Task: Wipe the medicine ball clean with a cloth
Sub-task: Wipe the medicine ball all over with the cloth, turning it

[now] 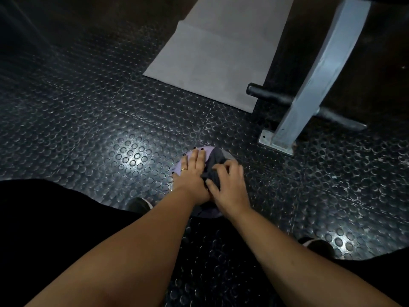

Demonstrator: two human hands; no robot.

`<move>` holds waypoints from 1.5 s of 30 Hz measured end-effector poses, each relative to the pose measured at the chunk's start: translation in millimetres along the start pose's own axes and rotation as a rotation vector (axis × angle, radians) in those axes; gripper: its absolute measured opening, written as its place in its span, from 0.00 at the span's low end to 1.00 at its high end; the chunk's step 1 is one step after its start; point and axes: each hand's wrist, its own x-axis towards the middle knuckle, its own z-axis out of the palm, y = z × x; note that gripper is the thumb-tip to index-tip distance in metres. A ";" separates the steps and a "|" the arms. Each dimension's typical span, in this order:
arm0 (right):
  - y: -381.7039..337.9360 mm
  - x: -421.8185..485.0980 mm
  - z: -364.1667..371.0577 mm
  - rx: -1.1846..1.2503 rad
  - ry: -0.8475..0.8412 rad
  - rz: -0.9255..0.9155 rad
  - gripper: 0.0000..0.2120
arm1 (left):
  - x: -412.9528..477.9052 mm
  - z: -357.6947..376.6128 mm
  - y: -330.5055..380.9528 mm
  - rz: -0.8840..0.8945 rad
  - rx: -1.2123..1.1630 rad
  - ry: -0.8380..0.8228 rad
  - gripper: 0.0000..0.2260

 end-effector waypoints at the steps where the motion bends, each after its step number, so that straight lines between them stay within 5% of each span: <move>1: 3.9 -0.2 -0.3 0.012 0.000 -0.015 0.17 | 0.5 0.0 0.8 0.003 0.003 -0.001 0.47; 5: 17.8 7.1 -2.6 0.017 0.023 -0.111 0.15 | 3.3 -4.7 1.6 0.013 -0.022 -0.032 0.60; 9: 28.9 20.3 -0.4 0.124 0.131 0.017 0.08 | 3.3 -4.9 8.2 -0.010 -0.001 -0.040 0.67; 19: 32.0 49.8 -7.8 0.087 0.040 0.243 0.13 | 2.1 -3.8 17.4 -0.022 -0.014 -0.015 0.68; 26: 19.5 23.7 -9.0 -0.028 -0.002 0.131 0.10 | 7.6 -4.7 11.7 -0.015 -0.061 -0.010 0.65; 31: 8.9 1.0 0.7 -0.034 -0.008 -0.062 0.12 | 11.2 -5.0 6.7 -0.026 -0.102 0.028 0.47; 45: 4.7 44.5 1.0 -0.007 0.059 0.172 0.10 | 23.4 -5.4 5.9 -0.103 -0.189 0.017 0.60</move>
